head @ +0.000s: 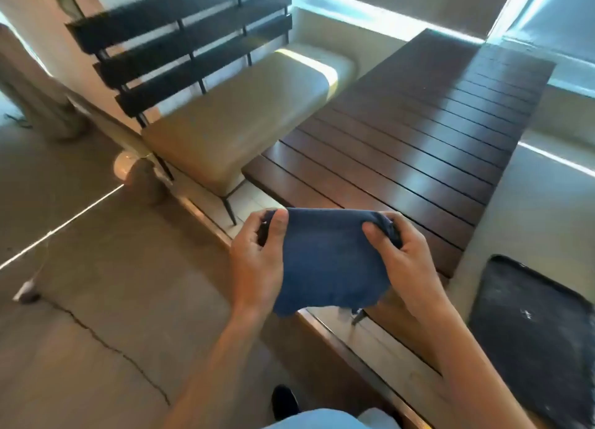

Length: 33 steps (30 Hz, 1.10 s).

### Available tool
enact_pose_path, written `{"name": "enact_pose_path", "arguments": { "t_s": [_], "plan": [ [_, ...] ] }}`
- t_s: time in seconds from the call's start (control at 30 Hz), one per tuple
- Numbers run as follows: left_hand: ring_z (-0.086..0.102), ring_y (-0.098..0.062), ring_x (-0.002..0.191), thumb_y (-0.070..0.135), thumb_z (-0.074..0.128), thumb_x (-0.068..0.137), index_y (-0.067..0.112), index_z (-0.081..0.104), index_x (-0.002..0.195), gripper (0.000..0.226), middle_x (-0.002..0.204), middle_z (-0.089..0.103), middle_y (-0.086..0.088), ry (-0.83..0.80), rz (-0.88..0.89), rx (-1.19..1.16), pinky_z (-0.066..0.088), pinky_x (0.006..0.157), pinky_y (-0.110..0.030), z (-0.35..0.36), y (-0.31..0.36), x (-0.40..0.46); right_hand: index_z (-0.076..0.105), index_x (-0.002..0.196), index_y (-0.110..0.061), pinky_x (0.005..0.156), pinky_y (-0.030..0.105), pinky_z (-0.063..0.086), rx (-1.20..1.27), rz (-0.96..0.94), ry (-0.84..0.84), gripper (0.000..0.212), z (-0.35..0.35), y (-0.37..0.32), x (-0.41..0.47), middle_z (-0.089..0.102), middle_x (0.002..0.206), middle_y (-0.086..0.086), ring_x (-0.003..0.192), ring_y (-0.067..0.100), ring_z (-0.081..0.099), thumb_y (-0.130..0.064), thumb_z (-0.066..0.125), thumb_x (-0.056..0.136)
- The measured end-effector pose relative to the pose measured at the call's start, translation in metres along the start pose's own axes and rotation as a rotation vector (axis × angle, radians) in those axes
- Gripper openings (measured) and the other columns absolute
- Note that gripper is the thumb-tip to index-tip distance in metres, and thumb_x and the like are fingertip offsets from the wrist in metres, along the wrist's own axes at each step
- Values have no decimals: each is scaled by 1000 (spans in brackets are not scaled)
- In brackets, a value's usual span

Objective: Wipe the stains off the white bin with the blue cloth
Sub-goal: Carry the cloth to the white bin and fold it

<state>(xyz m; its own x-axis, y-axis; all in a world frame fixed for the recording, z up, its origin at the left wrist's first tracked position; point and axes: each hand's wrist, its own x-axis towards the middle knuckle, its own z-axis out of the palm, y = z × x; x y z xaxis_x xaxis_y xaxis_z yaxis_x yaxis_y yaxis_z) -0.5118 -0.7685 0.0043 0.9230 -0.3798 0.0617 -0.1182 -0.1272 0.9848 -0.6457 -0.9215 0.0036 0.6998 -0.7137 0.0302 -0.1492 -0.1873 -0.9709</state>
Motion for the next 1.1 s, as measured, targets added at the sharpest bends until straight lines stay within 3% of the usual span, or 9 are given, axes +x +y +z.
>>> {"name": "enact_pose_path", "arguments": {
  "t_s": [0.07,0.17,0.27,0.5,0.63,0.77,0.87,0.97,1.1],
  "plan": [
    [63,-8,94,52,54,101,33,66,100,23,98,69,12,37,-14,21,53,80,-32,-32,-11,13,64,108,-26,77,23,55,19,27,-48,10,37,-5,9,70,96,-11,92,6,67,-29,59,99],
    [62,-5,93,52,52,101,32,66,103,24,98,68,14,92,-33,40,48,75,-23,-74,-23,32,63,110,-26,86,35,57,52,59,-120,16,88,-11,24,70,101,-5,97,13,68,-35,58,98],
    [62,-6,92,49,52,102,30,66,104,24,97,68,14,158,-61,37,50,76,-25,-109,-37,53,63,111,-24,83,30,56,90,98,-197,18,135,-13,40,70,98,-7,94,9,68,-35,56,99],
    [62,1,89,49,51,101,33,63,106,21,95,67,18,246,-165,78,50,69,-13,-172,-76,105,62,102,-25,70,18,50,90,199,-323,14,232,-5,93,67,79,-21,79,-3,65,-35,52,100],
    [62,-3,87,45,52,102,32,64,102,18,93,67,14,309,-183,91,50,68,-16,-202,-94,161,63,101,-26,73,24,52,95,202,-358,18,290,-7,136,69,82,-16,83,4,67,-41,53,97],
    [62,-2,87,48,50,102,33,64,101,19,94,67,16,356,-234,107,49,68,-14,-233,-106,226,63,105,-33,86,34,55,103,229,-370,29,356,-16,189,71,93,-14,95,11,68,-55,51,89],
    [62,2,84,45,50,102,34,63,100,18,93,66,18,377,-250,108,50,67,-13,-258,-106,276,65,109,-29,86,34,56,114,259,-359,33,403,-30,228,72,96,-9,95,13,69,-52,53,89],
    [61,4,83,41,52,103,31,65,99,16,91,67,19,430,-244,114,48,70,-12,-283,-107,323,65,109,-29,88,37,55,88,234,-379,20,444,-41,265,71,98,-7,97,14,67,-41,53,100],
    [62,2,84,41,52,103,27,66,101,20,89,68,19,468,-239,116,48,70,-12,-315,-112,373,65,109,-28,82,26,53,53,201,-434,19,493,-57,306,70,95,-10,94,8,66,-36,50,103]
  ]
}}
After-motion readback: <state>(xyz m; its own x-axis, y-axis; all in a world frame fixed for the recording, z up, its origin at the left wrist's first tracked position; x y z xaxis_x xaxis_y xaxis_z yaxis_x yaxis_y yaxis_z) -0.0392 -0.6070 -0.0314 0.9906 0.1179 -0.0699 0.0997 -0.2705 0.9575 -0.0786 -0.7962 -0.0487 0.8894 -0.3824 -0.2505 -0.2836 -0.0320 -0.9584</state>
